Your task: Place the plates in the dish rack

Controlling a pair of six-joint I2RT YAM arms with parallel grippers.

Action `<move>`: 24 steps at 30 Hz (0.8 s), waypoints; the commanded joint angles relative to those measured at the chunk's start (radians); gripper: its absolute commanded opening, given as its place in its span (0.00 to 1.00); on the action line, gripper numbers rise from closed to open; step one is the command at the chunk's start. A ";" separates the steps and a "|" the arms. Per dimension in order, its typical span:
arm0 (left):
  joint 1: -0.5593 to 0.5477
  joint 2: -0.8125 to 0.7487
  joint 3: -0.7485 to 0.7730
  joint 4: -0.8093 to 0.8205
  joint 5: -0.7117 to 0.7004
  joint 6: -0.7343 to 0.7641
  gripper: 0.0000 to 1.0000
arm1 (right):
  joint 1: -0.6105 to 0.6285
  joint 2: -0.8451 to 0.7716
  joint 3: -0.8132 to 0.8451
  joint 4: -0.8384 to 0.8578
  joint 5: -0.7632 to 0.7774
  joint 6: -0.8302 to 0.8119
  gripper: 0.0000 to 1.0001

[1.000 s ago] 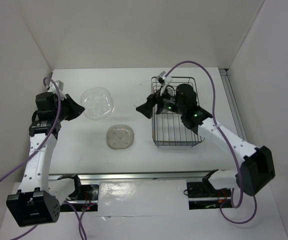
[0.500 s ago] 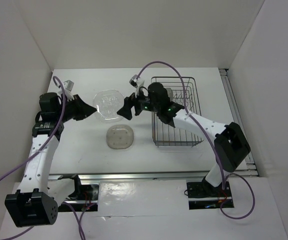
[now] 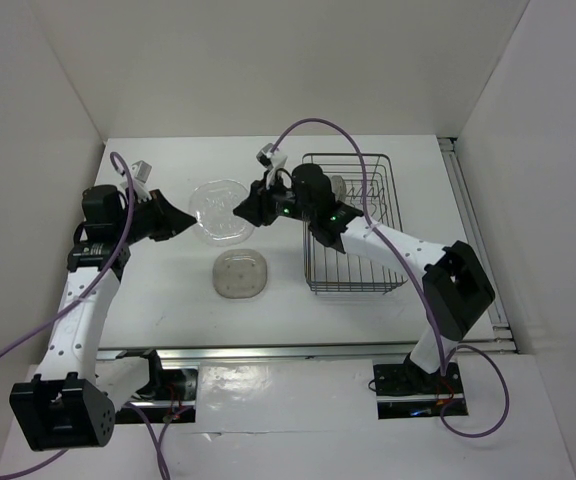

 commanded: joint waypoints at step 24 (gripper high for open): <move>-0.007 0.001 0.002 0.006 -0.059 -0.025 0.00 | 0.026 -0.001 0.074 -0.022 0.119 -0.019 0.06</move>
